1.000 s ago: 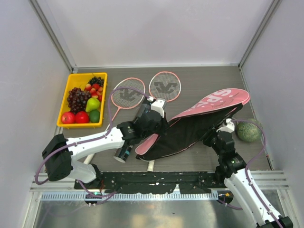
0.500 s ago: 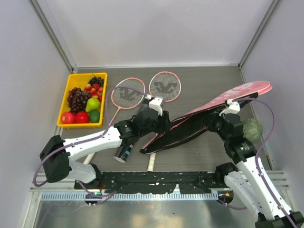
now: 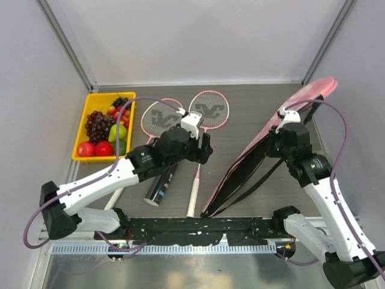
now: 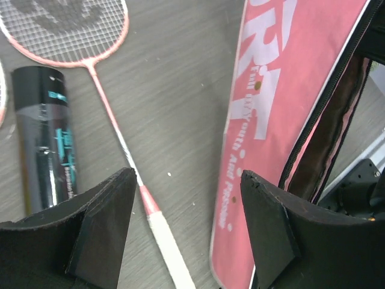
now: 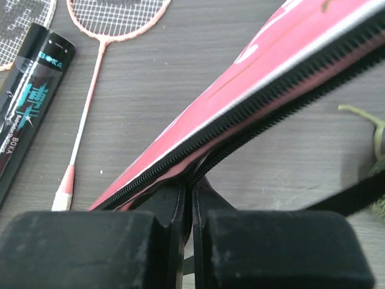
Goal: Pack up the badminton gear
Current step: Open the racket bag at the center of the board.
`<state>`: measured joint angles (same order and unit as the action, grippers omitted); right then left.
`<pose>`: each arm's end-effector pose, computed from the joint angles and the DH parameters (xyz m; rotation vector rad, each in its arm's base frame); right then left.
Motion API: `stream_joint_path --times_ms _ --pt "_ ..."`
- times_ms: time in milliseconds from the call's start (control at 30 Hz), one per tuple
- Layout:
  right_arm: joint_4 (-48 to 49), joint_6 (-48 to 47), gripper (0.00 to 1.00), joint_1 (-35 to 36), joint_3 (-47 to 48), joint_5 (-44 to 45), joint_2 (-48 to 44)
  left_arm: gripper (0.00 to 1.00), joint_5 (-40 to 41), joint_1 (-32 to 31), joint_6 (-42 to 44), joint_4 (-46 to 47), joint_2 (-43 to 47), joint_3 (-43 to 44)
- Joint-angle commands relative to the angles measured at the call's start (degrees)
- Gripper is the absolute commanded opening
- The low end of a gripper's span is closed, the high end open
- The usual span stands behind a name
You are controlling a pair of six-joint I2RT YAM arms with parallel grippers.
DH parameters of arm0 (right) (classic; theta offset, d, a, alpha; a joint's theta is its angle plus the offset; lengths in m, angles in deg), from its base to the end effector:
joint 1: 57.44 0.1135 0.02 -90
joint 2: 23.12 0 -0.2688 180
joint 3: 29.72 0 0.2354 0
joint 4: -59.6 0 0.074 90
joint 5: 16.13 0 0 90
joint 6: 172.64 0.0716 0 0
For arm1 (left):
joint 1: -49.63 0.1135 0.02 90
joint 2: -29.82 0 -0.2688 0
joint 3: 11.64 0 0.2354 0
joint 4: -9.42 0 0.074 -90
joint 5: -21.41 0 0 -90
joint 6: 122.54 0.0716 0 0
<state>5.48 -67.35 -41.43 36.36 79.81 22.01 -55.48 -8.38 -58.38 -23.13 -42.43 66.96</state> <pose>0.1671 0.0402 0.3087 0.0469 2.1529 0.2066 0.1732 -0.2467 0.3321 0.4334 2.0402 -0.6874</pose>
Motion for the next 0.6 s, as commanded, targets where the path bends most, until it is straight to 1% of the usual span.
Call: stream_joint_path --times_ms 0,33,100,167,233,333,367,433,467,567 --pt "-4.05 -6.75 0.05 -0.19 9.94 -0.57 5.65 0.73 3.07 1.33 3.26 -7.09 2.11 3.23" --pt "-6.07 -7.11 0.05 -0.19 12.91 -0.4 6.63 0.74 2.81 1.33 2.82 -6.4 2.63 2.1" --pt "-7.4 -8.25 0.05 -0.28 15.39 0.48 9.71 0.75 1.58 1.42 1.77 -3.24 4.21 -1.07" --pt "-8.19 -8.78 0.05 -0.1 16.89 1.1 11.56 0.76 0.79 1.77 0.62 -1.13 5.45 -3.01" --pt "-8.55 -9.05 0.05 -0.19 17.24 1.62 11.92 0.76 0.69 2.29 0.36 -1.73 5.63 -3.19" --pt "-8.2 -10.27 0.06 -0.19 17.24 1.18 10.78 0.76 0.35 3.52 0.45 -2.78 4.58 -3.1" --pt "-8.37 -10.45 0.05 -0.19 17.51 1.27 10.6 0.76 -1.92 4.57 0.36 -2.0 3.96 -3.45" --pt "-9.42 -10.54 0.05 -0.19 18.38 4.42 10.42 0.73 -5.27 6.33 -0.87 -0.77 2.65 -3.98" --pt "-10.21 -10.98 0.05 -0.19 18.82 4.78 10.77 0.7 -5.11 6.34 -0.44 -0.85 1.77 -3.63" --pt "-15.73 -11.69 0.05 -0.19 22.33 5.67 14.27 0.7 -3.17 6.43 -0.08 -4.01 -2.27 -1.26"
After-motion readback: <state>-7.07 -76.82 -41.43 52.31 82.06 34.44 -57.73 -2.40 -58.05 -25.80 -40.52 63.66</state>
